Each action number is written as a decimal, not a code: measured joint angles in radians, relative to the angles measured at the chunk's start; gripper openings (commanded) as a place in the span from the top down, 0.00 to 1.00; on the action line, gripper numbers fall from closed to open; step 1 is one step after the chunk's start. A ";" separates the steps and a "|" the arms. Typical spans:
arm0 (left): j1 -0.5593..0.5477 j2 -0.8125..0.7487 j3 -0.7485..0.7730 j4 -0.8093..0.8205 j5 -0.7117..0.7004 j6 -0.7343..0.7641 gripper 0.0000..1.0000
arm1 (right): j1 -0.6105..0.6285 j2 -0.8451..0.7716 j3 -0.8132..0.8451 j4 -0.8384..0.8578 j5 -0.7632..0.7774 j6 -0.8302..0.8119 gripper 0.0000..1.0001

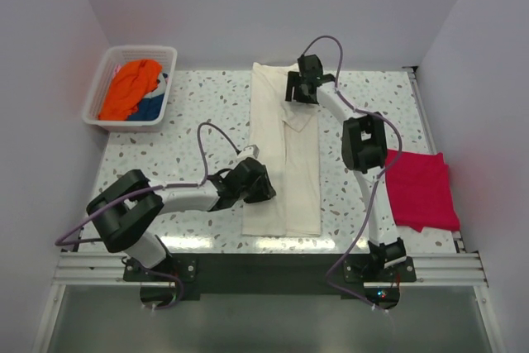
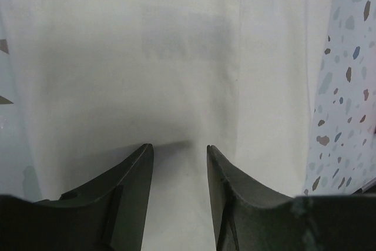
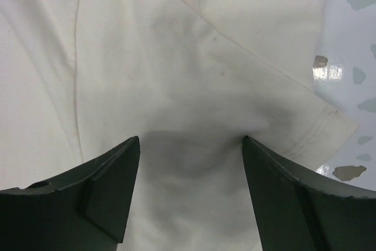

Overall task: Fold and stack the t-shirts
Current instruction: Fold the tshirt

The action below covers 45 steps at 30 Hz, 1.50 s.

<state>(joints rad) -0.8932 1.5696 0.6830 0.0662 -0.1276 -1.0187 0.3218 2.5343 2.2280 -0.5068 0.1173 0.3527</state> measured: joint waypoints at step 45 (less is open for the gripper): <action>0.004 -0.438 -0.197 -0.350 0.062 0.140 0.58 | 0.524 -1.526 -1.592 -0.189 0.069 0.344 0.60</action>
<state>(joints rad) -0.8890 1.1316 0.4858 -0.2840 -0.0654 -0.8783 0.8459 1.0088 0.6361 -0.6960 0.1864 0.6968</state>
